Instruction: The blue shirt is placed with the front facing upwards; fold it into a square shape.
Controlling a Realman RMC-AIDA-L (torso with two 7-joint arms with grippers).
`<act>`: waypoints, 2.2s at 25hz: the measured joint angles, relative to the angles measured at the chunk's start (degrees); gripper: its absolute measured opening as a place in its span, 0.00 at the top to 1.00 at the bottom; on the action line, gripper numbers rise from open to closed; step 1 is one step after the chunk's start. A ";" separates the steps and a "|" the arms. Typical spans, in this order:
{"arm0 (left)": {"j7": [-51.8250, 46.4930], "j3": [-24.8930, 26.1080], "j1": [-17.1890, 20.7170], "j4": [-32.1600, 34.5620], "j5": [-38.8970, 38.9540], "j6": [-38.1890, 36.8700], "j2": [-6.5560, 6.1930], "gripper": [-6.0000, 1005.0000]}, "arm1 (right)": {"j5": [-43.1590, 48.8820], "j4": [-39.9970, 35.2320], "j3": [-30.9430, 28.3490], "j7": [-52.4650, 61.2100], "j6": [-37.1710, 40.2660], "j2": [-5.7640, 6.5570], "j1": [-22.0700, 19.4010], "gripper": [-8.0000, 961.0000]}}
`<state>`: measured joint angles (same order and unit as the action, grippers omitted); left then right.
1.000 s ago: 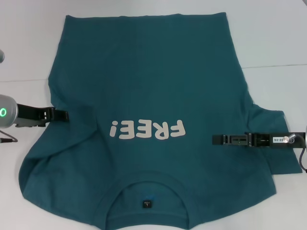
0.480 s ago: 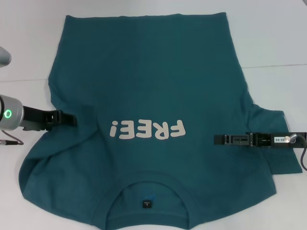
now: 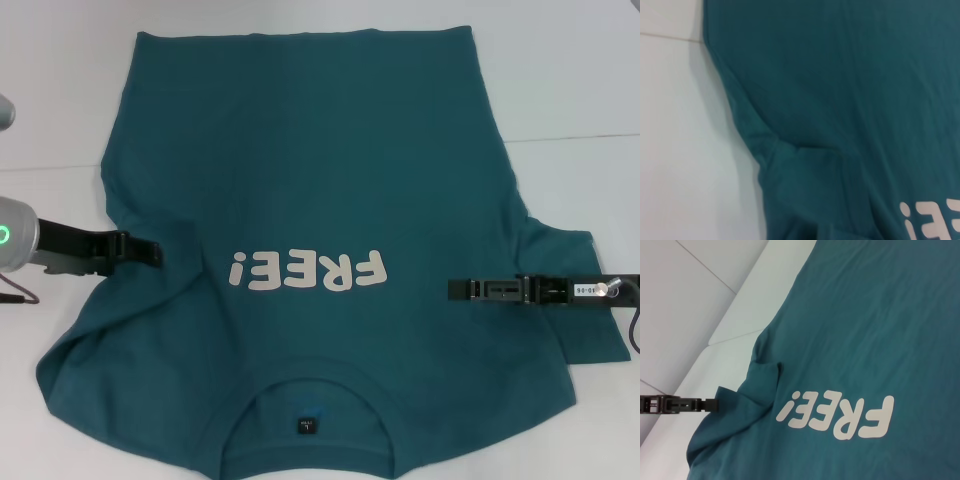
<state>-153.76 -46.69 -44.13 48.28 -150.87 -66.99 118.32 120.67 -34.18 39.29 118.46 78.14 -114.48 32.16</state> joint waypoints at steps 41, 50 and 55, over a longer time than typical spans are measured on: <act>0.83 -0.62 1.00 -4.35 -0.47 8.03 0.07 0.67 | 0.00 0.04 0.00 0.15 -0.01 0.13 -0.54 0.04; 0.83 -0.57 3.10 5.43 -0.14 -0.53 2.64 0.98 | 0.00 0.09 -0.18 0.16 -0.01 0.13 -0.56 0.04; 0.94 -0.59 3.29 8.11 -0.11 -5.23 3.84 0.99 | 0.01 0.09 -0.42 0.17 0.00 0.14 -0.59 0.04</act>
<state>-152.82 -47.29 -40.84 56.39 -150.98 -72.22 122.17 120.68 -34.10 38.87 118.63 78.13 -114.34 31.57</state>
